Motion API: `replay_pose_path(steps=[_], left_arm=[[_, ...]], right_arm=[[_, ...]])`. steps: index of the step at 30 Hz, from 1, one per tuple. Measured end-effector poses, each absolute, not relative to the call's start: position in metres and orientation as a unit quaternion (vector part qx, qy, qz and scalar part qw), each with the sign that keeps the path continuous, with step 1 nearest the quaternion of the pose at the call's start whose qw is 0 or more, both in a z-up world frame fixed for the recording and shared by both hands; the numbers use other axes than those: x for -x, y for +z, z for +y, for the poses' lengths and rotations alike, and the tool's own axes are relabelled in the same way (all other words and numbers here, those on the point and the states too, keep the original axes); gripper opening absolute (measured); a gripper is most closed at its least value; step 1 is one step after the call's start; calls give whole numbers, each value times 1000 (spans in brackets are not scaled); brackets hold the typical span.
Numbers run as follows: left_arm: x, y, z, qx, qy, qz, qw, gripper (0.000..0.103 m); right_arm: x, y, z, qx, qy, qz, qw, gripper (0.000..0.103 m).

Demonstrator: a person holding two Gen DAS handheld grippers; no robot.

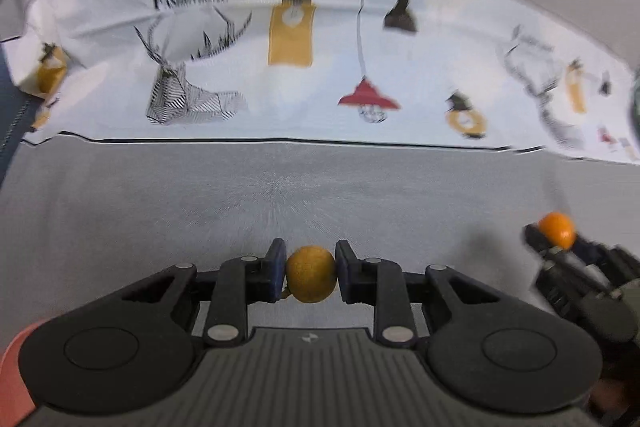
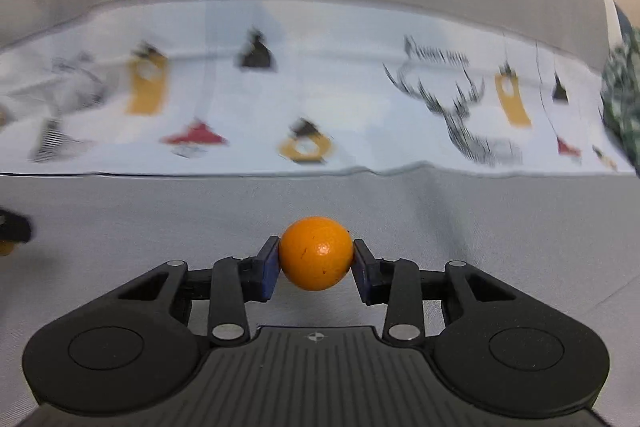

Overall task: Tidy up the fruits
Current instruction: 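Carry both held fruits over the pink plate and lower them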

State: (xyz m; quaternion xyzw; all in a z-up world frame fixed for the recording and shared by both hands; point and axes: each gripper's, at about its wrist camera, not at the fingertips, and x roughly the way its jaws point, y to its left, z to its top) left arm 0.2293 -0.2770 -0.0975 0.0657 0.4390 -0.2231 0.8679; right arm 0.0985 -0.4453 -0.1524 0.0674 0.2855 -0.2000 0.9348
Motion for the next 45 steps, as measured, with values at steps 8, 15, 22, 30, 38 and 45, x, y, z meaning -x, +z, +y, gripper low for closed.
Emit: replay_pose_path(steps=[8,15,22,30,38,45], left_arm=[[-139,-35,-190,-53,-219,410,884,29],[-76,-9,-104,-56,-196,391,898,29],[-28,-1,-33,-37,-162,386,907,29],[8,-1,10,-17,-135,378,916,29],[19,4,14,-6,-140,367,920,29],[25,6,17,-2,-138,364,921,29]], right_arm=[[-21,-87,-344,-82,-106,280,950,39],[21,-53,-263,-80,-31,289,954,39],[54,-28,-200,-47,26,279,959,39],[81,-18,-177,-22,33,276,960,39],[91,-13,-174,-13,32,271,962,39],[93,-10,-173,-12,35,266,963,39]])
